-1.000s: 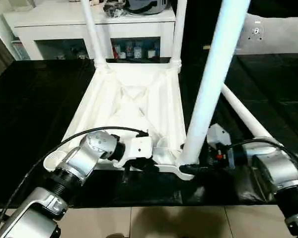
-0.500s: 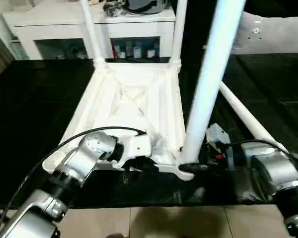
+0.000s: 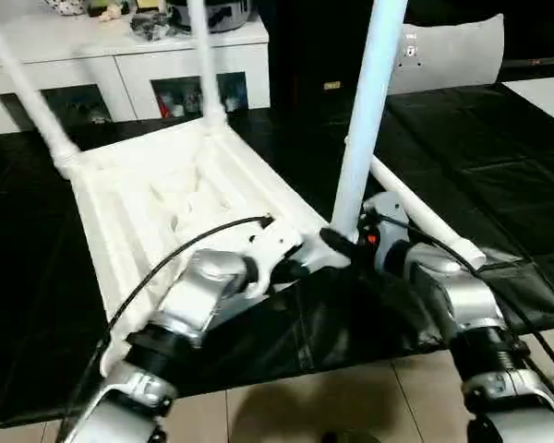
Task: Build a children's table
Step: Rotate leg to tighten
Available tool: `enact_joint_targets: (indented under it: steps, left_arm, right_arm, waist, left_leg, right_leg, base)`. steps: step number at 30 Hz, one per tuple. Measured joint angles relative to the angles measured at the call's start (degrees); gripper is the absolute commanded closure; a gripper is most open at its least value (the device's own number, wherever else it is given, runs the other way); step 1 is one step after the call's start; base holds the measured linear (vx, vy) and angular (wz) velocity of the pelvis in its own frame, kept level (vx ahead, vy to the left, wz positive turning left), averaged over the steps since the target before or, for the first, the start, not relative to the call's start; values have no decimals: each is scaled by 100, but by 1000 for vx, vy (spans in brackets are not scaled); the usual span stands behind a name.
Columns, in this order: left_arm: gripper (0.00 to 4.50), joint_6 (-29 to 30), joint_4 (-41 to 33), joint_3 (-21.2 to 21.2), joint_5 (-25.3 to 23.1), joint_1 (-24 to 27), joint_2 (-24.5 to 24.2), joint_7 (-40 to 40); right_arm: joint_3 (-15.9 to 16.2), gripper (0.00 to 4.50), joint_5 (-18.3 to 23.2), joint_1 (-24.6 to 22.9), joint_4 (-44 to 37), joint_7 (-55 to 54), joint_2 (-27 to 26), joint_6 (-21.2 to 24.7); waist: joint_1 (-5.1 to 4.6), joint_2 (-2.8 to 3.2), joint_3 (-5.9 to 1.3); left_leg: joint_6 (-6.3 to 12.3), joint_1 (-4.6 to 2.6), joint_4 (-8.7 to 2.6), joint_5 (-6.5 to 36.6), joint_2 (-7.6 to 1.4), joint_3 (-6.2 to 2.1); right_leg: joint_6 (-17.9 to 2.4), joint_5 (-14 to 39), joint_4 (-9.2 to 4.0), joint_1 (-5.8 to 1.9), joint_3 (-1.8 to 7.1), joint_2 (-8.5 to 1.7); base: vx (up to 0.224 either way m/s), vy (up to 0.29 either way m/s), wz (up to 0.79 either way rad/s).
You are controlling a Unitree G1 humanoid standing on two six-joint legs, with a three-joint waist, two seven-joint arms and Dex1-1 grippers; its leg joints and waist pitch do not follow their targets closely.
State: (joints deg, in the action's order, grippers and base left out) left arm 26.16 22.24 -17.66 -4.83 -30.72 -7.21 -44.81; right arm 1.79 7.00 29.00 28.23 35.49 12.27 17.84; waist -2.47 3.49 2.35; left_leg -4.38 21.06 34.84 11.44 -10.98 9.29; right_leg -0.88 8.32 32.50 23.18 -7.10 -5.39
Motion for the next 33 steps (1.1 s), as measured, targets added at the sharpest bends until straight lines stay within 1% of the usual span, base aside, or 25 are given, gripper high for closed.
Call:
enact_joint_targets:
  steps: [1, 4, 6, 7, 9, 11, 14, 19, 22, 25, 26, 30, 32, 33]
  left_arm:
    - [450, -18, 1, -28, -3, -11, 4, -1]
    - [450, -176, 0, -140, -17, -32, -12, -51]
    - [450, -312, 1, -211, -50, -38, -81, -134]
    - [450, -411, 3, -259, -60, -45, -134, -184]
    - [450, -604, 65, -303, -67, -75, -291, -345]
    - [450, -812, 133, -330, -69, -101, -434, -544]
    - [450, -1047, 178, -381, -58, -112, -620, -803]
    - [450, -1514, 233, -498, -11, -113, -970, -1357]
    - [450, -1851, 288, -590, 33, -113, -1215, -1765]
    - [450, -2056, 307, -643, 49, -116, -1342, -2030]
    - [450, -2156, 307, -708, 55, -131, -1404, -2183]
    - [450, -2419, 307, -802, 83, -137, -1540, -2620]
    - [450, -2539, 313, -856, 104, -142, -1588, -2794]
    - [450, -2565, 314, -877, 112, -148, -1588, -2835]
  right_arm:
    - [-25, 113, 4, -2, -1, 2, -17, -2]
    - [-83, 81, 9, -63, -62, 42, 7, -52]
    - [-82, 73, 32, -155, -160, 203, 73, -86]
    - [-71, 61, 79, -221, -238, 318, 118, -113]
    - [-52, 37, 184, -333, -340, 597, 287, -181]
    - [-10, 31, 251, -448, -468, 936, 447, -231]
    - [73, 4, 355, -509, -565, 1468, 715, -263]
    - [182, 4, 393, -508, -577, 2267, 1229, -466]
    - [316, 4, 388, -506, -575, 2739, 1559, -581]
    - [410, 4, 382, -505, -571, 3088, 1656, -758]
    - [510, 4, 383, -504, -571, 3291, 1737, -845]
    - [657, 4, 434, -505, -598, 3945, 1957, -926]
    - [752, 39, 462, -505, -688, 4156, 1978, -926]
    - [786, 39, 465, -506, -717, 4238, 1973, -926]
  waist:
    - [10, 0, 0]
    - [119, 0, 0]
    - [169, 0, 0]
    - [204, 0, 0]
    - [275, 0, 0]
    - [333, 2, 1]
    - [400, 4, 3]
    - [479, 2, 3]
    - [520, 2, 3]
    - [579, 3, 3]
    - [604, 3, 3]
    - [680, 2, 2]
    - [699, -5, 3]
    - [708, -5, 3]
  left_leg:
    - [0, 6, -1, 0, 1, -3]
    - [5, 12, -12, -1, 4, -9]
    - [10, 9, -26, -4, 4, -12]
    - [16, 9, -33, -8, 4, -14]
    - [27, 7, -39, -15, 3, -14]
    - [29, 7, -43, -16, 2, -14]
    - [28, 6, -41, -16, 2, -13]
    - [22, 0, -36, -12, 5, -10]
    - [22, 1, -36, -12, 4, -9]
    - [22, 0, -36, -12, 3, 0]
    - [22, -1, -35, -12, 3, 2]
    - [22, -5, -32, -12, 3, 17]
    - [22, -8, -31, -12, 3, 21]
    - [21, -9, -30, -12, 2, 22]
  right_leg:
    - [0, 0, -2, 0, 0, 0]
    - [-4, -3, -4, 1, 3, 0]
    - [-6, -6, -2, 1, 3, 2]
    - [-7, -7, -1, 3, 3, 3]
    - [-8, -8, 10, 9, 2, 4]
    - [-8, -8, 14, 11, 3, 6]
    - [-8, -8, 14, 11, 7, 6]
    - [-8, -8, 15, 11, 16, 5]
    - [-14, -11, 20, 10, 18, 5]
    - [-17, -12, 26, 10, 18, 5]
    - [-16, -12, 28, 11, 18, 4]
    - [-17, -12, 31, 9, 25, 1]
    - [-13, -10, 41, 9, 32, 0]
    - [-4, -4, 44, 9, 33, 0]
  base:
    - [0, 0, 0]
    - [0, 0, 0]
    - [0, 0, 0]
    - [0, 0, 0]
    - [0, 0, 0]
    - [0, 0, 0]
    - [0, 0, 0]
    - [0, 0, 0]
    - [0, 0, 0]
    - [0, 0, 0]
    - [0, 0, 0]
    - [0, 0, 0]
    - [0, 0, 0]
    - [0, 0, 0]
